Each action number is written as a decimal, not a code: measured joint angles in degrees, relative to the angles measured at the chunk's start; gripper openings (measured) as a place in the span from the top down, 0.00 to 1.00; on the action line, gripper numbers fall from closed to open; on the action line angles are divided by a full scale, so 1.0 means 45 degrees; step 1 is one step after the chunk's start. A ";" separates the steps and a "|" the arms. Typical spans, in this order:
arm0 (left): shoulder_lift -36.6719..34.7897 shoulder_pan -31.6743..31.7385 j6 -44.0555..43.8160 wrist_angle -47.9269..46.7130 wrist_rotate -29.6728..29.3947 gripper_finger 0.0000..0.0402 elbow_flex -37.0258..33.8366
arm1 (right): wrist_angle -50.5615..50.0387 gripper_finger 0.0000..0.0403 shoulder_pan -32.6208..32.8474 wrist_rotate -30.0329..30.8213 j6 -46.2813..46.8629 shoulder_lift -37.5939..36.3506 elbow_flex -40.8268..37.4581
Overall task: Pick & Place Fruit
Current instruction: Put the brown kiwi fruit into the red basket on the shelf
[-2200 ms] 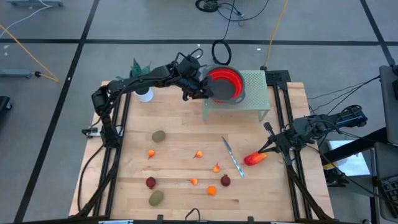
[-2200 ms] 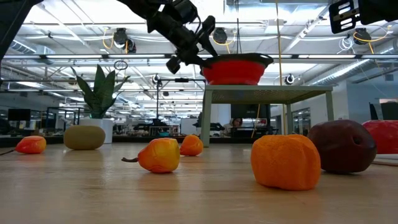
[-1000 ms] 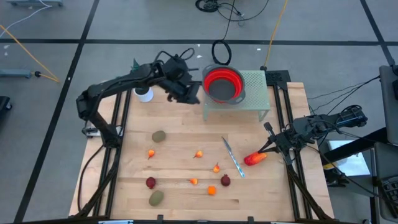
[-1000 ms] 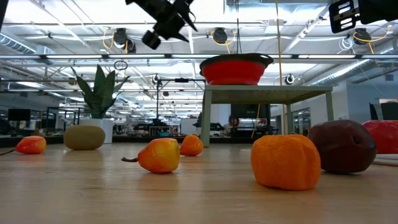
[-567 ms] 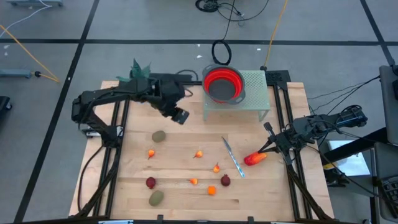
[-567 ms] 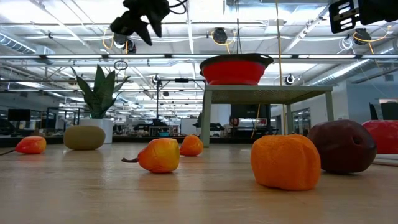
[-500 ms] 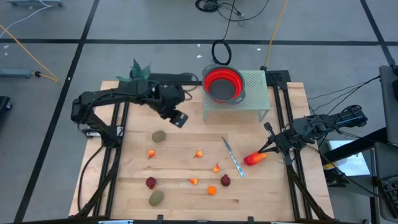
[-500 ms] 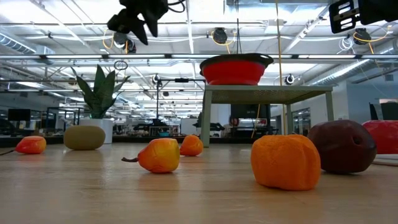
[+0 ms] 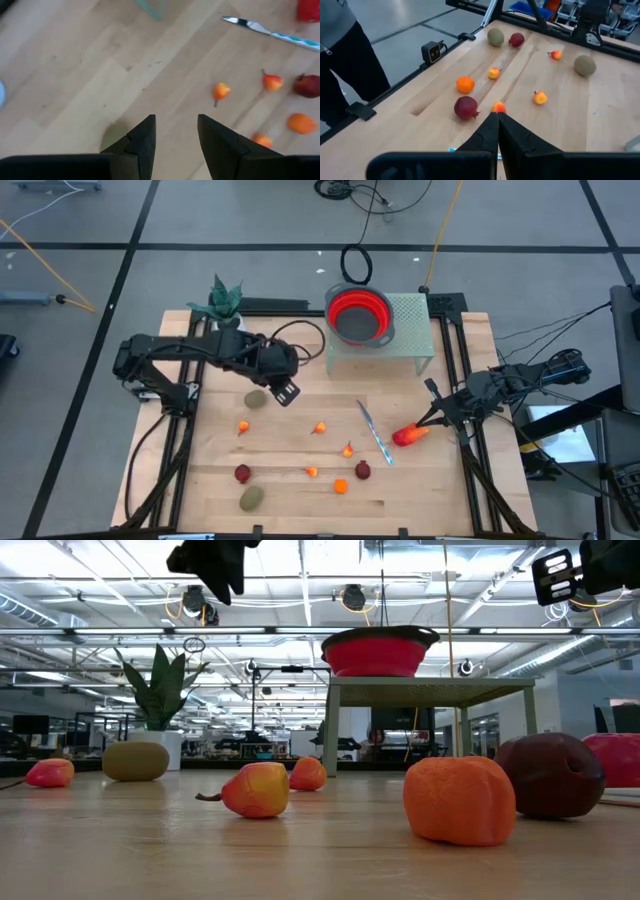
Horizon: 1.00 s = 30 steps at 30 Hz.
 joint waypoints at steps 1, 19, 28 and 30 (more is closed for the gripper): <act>0.0000 -0.0048 0.0010 -0.0096 -0.0168 0.64 0.0000 | -0.0002 1.00 0.0003 0.0007 -0.0131 0.0005 0.0000; -0.0110 -0.0141 0.0229 -0.0446 0.0147 0.97 -0.1262 | 0.0056 1.00 -0.0002 0.0053 -0.0416 0.0005 0.0000; -0.0097 -0.0141 0.0260 0.1034 0.1234 0.98 -0.3213 | -0.0707 1.00 -0.0002 0.0784 -0.0969 -0.0139 0.0000; -0.0107 -0.0141 0.0293 0.1176 0.1239 0.98 -0.3397 | -0.0712 1.00 -0.0011 0.1106 -0.1026 -0.0379 0.0000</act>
